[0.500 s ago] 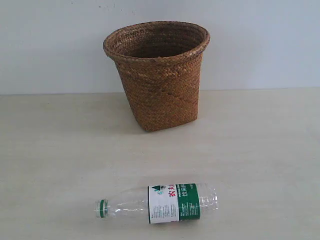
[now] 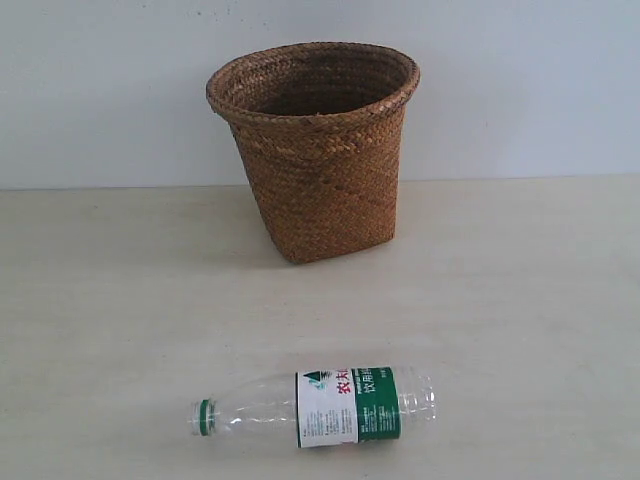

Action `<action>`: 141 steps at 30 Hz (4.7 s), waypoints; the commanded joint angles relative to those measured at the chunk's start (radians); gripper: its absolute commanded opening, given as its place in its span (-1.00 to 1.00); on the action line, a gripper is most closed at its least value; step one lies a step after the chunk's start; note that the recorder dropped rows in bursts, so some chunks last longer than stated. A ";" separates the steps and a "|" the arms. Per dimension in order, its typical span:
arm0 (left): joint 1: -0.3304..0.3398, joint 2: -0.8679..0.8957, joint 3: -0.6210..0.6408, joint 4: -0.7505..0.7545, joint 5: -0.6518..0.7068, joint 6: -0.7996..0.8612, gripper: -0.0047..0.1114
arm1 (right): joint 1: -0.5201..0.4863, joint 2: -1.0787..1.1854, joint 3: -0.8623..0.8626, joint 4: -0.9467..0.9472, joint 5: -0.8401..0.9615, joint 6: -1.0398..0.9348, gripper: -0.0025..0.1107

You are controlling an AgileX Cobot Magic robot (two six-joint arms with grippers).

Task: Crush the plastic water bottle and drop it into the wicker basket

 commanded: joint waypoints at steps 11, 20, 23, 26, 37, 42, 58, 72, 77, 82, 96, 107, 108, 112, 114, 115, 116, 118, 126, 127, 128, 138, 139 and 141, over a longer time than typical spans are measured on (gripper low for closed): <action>0.002 0.511 -0.366 0.191 0.003 -0.096 -0.84 | -0.003 0.485 -0.372 -0.110 0.122 -0.017 -0.96; 0.002 0.850 -0.667 0.441 0.306 -0.091 -0.84 | -0.003 0.809 -0.610 -0.182 0.380 -0.076 -0.96; -0.011 0.929 -0.733 0.449 0.413 0.018 -0.84 | 0.012 0.898 -0.674 -0.175 0.462 -0.147 -0.96; -0.062 0.995 -0.777 0.449 0.490 0.096 -0.84 | 0.057 0.977 -0.739 -0.170 0.577 -0.222 -0.96; -0.271 1.242 -0.925 0.319 0.825 0.565 -0.84 | 0.186 1.250 -0.986 0.125 0.960 -0.671 -0.96; -0.292 1.327 -0.937 0.026 0.888 0.975 -0.84 | 0.186 1.359 -1.039 0.453 1.083 -0.962 -0.96; -0.347 1.618 -0.937 -0.408 1.044 1.794 0.44 | 0.325 1.544 -1.057 0.606 1.133 -1.085 -0.96; -0.405 1.719 -0.937 -0.341 1.017 1.797 0.38 | 0.395 1.557 -1.058 0.583 1.135 -1.076 -0.96; -0.405 1.773 -0.937 -0.329 0.960 1.795 0.38 | 0.395 1.608 -1.061 0.583 1.101 -1.076 -0.96; -0.405 1.809 -0.937 -0.329 0.926 1.809 0.37 | 0.395 1.670 -1.065 0.583 1.070 -1.076 -0.96; -0.408 1.887 -0.937 -0.357 0.855 1.838 0.19 | 0.395 1.725 -1.065 0.583 1.046 -1.076 -0.96; -0.408 1.887 -0.937 -0.357 0.855 1.846 -0.84 | 0.395 1.730 -1.176 0.615 1.243 -0.979 -0.96; -0.408 1.887 -0.937 -0.357 0.855 1.846 -0.84 | 0.397 1.747 -1.176 0.632 1.241 -0.979 -0.96; -0.408 1.887 -0.937 -0.357 0.853 1.846 -0.84 | 0.422 1.797 -1.176 0.700 1.246 -1.016 -0.96; -0.408 1.887 -0.937 -0.357 0.853 1.833 -0.84 | 0.440 1.816 -1.176 0.694 1.241 -1.016 -0.96; -0.408 1.887 -0.937 -0.357 0.853 1.830 -0.84 | 0.449 1.828 -1.176 0.686 1.235 -1.016 -0.96; -0.408 1.887 -0.937 -0.357 0.853 1.828 -0.84 | 0.453 1.834 -1.176 0.684 1.233 -1.014 -0.96; -0.408 1.887 -0.937 -0.357 0.853 1.826 -0.84 | 0.455 1.848 -1.176 0.684 1.230 -1.000 -0.96; -0.408 1.887 -0.937 -0.357 0.853 1.826 -0.84 | 0.455 1.900 -1.176 0.657 1.207 -0.997 -0.96; -0.408 1.887 -0.937 -0.357 0.853 1.826 -0.84 | 0.455 1.911 -1.176 0.644 1.202 -0.995 -0.96; -0.408 1.887 -0.937 -0.357 0.853 1.826 -0.84 | 0.455 1.922 -1.176 0.636 1.202 -0.989 -0.96; -0.408 1.887 -0.937 -0.357 0.853 1.824 -0.84 | 0.455 2.041 -1.176 0.579 1.112 -0.979 -0.96; -0.408 1.887 -0.937 -0.357 0.853 1.824 -0.84 | 0.455 2.056 -1.176 0.577 1.100 -0.979 -0.96; -0.408 1.887 -0.937 -0.357 0.853 1.824 -0.84 | 0.455 2.072 -1.176 0.563 1.086 -0.970 -0.96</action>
